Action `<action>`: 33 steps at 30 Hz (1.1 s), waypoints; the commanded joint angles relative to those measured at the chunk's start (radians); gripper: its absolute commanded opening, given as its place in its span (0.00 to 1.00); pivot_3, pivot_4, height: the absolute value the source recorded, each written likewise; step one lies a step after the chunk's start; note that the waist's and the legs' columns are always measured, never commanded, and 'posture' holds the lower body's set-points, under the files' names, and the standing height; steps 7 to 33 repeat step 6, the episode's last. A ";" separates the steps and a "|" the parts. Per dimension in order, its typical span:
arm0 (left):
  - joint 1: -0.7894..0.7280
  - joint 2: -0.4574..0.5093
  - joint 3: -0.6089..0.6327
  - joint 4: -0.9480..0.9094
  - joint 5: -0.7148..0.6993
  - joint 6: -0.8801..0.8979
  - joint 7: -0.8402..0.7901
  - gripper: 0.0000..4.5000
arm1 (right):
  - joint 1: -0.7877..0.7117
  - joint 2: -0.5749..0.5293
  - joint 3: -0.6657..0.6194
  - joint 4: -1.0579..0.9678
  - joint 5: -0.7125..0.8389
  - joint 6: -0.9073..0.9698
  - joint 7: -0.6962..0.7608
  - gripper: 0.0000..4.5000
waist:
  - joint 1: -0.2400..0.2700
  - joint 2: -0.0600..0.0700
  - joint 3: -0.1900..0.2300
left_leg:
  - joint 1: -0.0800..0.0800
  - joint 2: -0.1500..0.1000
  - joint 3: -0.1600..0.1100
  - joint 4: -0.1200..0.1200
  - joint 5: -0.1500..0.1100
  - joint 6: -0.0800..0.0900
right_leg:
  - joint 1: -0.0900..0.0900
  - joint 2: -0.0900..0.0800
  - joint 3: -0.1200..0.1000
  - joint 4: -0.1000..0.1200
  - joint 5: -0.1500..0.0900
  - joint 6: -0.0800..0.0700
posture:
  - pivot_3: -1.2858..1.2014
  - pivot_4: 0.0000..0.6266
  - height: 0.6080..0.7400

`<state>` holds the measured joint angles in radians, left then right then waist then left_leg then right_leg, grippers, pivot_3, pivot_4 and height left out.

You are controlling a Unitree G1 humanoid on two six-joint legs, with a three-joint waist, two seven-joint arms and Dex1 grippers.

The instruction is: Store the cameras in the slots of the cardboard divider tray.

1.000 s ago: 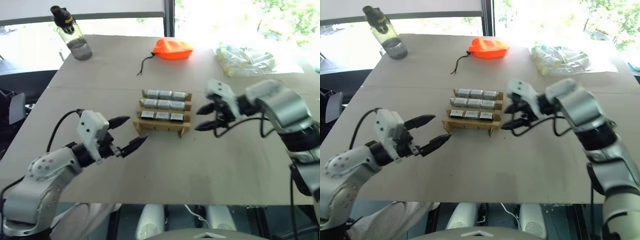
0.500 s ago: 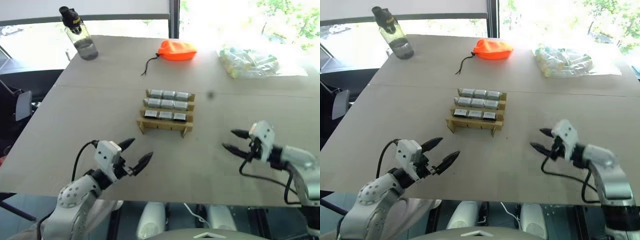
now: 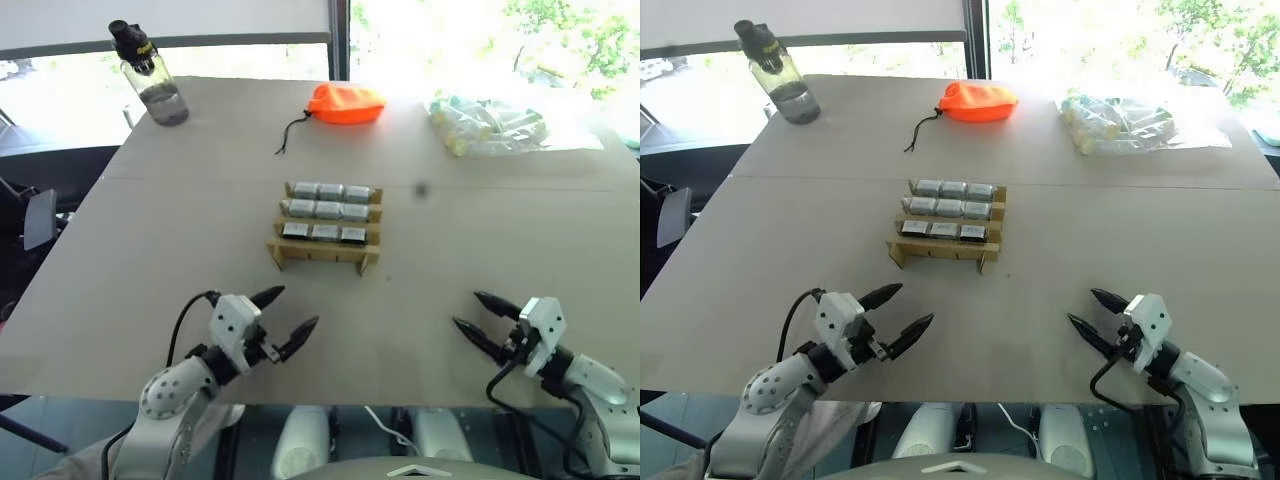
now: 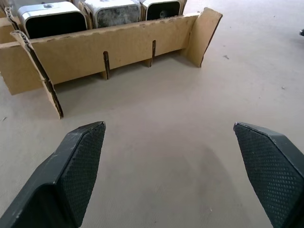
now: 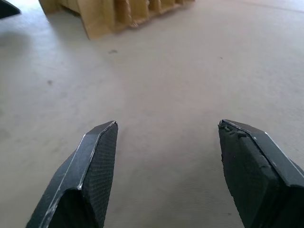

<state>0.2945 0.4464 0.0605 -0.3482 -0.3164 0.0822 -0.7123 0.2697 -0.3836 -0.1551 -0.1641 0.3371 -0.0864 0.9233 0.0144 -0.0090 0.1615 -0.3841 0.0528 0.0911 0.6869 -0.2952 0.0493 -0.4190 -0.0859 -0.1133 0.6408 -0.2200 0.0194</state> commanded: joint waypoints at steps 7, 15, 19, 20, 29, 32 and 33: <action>-0.020 -0.019 -0.021 -0.003 -0.040 0.024 0.007 1.00 | 0.070 0.026 0.030 -0.090 -0.069 -0.025 -0.156 0.73 | 0.000 0.000 -0.001 | 0.000 0.000 0.000 0.000 0.000 0.000 | 0.000 0.000 0.001 0.000 0.000 0.000 | 0.52 0.24 0.89; -0.020 -0.019 -0.021 -0.003 -0.040 0.024 0.007 1.00 | 0.070 0.026 0.030 -0.090 -0.069 -0.025 -0.156 0.73 | 0.000 0.000 -0.001 | 0.000 0.000 0.000 0.000 0.000 0.000 | 0.000 0.000 0.001 0.000 0.000 0.000 | 0.52 0.24 0.89; -0.020 -0.019 -0.021 -0.003 -0.040 0.024 0.007 1.00 | 0.070 0.026 0.030 -0.090 -0.069 -0.025 -0.156 0.73 | 0.000 0.000 -0.001 | 0.000 0.000 0.000 0.000 0.000 0.000 | 0.000 0.000 0.001 0.000 0.000 0.000 | 0.52 0.24 0.89; -0.020 -0.019 -0.021 -0.003 -0.040 0.024 0.007 1.00 | 0.070 0.026 0.030 -0.090 -0.069 -0.025 -0.156 0.73 | 0.000 0.000 -0.001 | 0.000 0.000 0.000 0.000 0.000 0.000 | 0.000 0.000 0.001 0.000 0.000 0.000 | 0.52 0.24 0.89; -0.020 -0.019 -0.021 -0.003 -0.040 0.024 0.007 1.00 | 0.070 0.026 0.030 -0.090 -0.069 -0.025 -0.156 0.73 | 0.000 0.000 -0.001 | 0.000 0.000 0.000 0.000 0.000 0.000 | 0.000 0.000 0.001 0.000 0.000 0.000 | 0.52 0.24 0.89; -0.020 -0.019 -0.021 -0.003 -0.040 0.024 0.007 1.00 | 0.070 0.026 0.030 -0.090 -0.069 -0.025 -0.156 0.73 | 0.000 0.000 -0.001 | 0.000 0.000 0.000 0.000 0.000 0.000 | 0.000 0.000 0.001 0.000 0.000 0.000 | 0.52 0.24 0.89; -0.020 -0.019 -0.021 -0.003 -0.040 0.024 0.007 1.00 | 0.070 0.026 0.030 -0.090 -0.069 -0.025 -0.156 0.73 | 0.000 0.000 -0.001 | 0.000 0.000 0.000 0.000 0.000 0.000 | 0.000 0.000 0.001 0.000 0.000 0.000 | 0.52 0.24 0.89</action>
